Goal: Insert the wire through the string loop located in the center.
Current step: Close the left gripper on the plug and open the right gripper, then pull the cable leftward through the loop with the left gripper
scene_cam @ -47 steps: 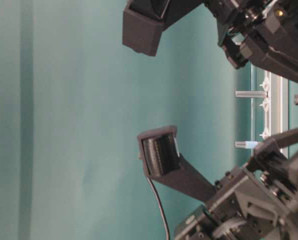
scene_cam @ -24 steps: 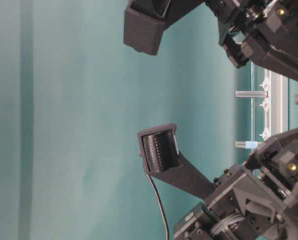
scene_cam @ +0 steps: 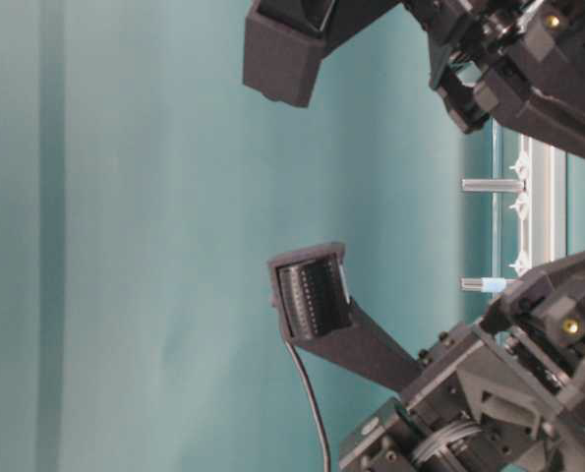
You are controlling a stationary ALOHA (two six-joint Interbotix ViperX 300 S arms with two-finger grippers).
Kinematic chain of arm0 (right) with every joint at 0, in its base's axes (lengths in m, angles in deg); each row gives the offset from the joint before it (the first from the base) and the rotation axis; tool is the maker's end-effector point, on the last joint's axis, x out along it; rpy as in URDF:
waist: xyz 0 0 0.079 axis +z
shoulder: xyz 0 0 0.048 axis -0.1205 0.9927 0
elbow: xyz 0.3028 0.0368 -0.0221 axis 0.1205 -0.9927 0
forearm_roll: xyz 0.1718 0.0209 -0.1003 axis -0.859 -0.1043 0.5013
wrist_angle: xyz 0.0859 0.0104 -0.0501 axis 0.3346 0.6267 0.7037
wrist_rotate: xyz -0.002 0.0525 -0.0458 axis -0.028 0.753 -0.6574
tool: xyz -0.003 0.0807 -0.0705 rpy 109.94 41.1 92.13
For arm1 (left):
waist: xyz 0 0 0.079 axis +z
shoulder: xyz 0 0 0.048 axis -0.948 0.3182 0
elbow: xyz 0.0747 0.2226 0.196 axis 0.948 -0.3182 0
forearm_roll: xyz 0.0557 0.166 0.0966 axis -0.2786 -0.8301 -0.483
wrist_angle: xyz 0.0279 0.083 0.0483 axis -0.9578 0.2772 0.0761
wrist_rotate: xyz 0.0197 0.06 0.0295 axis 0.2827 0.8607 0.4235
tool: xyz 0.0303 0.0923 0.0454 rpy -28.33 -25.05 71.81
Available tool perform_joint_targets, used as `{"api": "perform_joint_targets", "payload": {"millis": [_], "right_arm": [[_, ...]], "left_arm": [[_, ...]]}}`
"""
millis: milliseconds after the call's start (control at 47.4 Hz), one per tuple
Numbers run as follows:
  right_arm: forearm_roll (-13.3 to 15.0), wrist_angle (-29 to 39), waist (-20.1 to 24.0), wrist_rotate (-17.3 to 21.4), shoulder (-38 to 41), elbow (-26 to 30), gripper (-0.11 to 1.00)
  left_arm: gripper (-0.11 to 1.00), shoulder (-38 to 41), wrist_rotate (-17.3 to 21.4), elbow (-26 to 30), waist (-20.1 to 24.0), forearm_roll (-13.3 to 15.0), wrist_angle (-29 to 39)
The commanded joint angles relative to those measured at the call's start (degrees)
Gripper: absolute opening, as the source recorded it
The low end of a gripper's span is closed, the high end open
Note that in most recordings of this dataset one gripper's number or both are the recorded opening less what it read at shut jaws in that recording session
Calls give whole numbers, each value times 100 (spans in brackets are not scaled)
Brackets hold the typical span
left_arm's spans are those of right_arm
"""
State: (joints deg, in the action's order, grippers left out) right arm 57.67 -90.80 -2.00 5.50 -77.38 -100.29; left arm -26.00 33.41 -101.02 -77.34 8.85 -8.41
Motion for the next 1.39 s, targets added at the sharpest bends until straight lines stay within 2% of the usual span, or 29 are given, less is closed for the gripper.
{"api": "perform_joint_targets", "payload": {"millis": [0, 633, 675, 717, 886, 928, 1372], "right_arm": [[18, -79, -9, -9, -70, 26, 7], [18, 53, 0, 44, -79, 70, 8], [18, 53, -9, 18, -79, 70, 13], [18, 53, 0, 18, -79, 70, 23], [18, 53, -9, 18, -79, 70, 74], [18, 44, 0, 9, -79, 70, 83], [18, 53, -9, 26, -211, 18, 84]], "left_arm": [[28, -149, 18, 105, -35, -18, 0], [28, -149, 9, 114, -26, -18, 0], [28, -149, 9, 123, -26, -18, 0], [28, -149, 9, 123, -26, -18, 0], [28, -149, 9, 123, -26, -18, 0], [28, -158, 9, 132, -26, -26, 0], [28, -158, 9, 132, -26, -18, 9]]}}
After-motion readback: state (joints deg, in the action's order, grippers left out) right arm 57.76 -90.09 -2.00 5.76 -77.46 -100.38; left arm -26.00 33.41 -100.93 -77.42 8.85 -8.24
